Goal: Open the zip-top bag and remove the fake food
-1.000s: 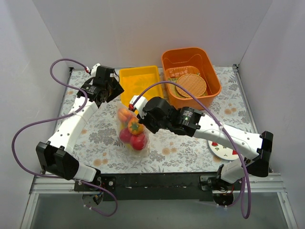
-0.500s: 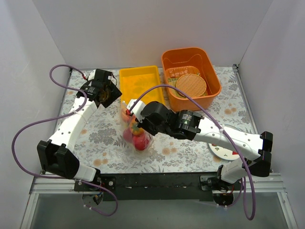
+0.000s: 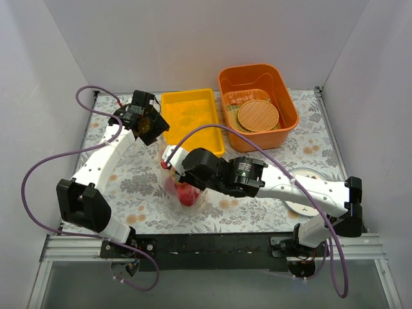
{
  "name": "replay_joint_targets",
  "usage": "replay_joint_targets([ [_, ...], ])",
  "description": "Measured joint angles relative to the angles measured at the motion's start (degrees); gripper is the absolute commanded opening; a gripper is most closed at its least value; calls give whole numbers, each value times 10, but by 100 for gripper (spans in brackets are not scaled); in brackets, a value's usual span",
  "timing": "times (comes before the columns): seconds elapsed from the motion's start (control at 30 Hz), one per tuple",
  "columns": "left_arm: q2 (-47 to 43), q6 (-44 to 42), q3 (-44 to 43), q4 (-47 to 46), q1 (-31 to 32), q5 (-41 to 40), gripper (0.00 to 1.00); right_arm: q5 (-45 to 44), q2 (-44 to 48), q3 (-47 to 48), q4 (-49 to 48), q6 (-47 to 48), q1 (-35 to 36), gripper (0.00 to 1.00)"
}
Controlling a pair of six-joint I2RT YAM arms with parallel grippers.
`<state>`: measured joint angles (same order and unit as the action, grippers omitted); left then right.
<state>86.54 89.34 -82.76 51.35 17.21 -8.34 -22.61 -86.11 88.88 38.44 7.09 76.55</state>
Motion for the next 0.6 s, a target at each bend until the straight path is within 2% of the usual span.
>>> replay_joint_targets([
  [0.17, -22, 0, 44, 8, 0, 5, 49, -13, -14, 2, -4, 5, 15, 1],
  [0.4, -41, -4, 63, 21, 3, 19, 36, -17, -16, 2, -9, 5, 16, 1],
  [0.5, -46, -4, 63, 21, 5, 29, 27, -18, -16, 2, -9, 5, 16, 1],
  [0.53, -47, -4, 63, 21, 7, 30, 19, -19, -16, 2, -9, 5, 16, 1],
  [0.6, -48, -4, 63, 21, 11, 33, 14, -26, -16, 1, -9, 4, 16, 1],
])
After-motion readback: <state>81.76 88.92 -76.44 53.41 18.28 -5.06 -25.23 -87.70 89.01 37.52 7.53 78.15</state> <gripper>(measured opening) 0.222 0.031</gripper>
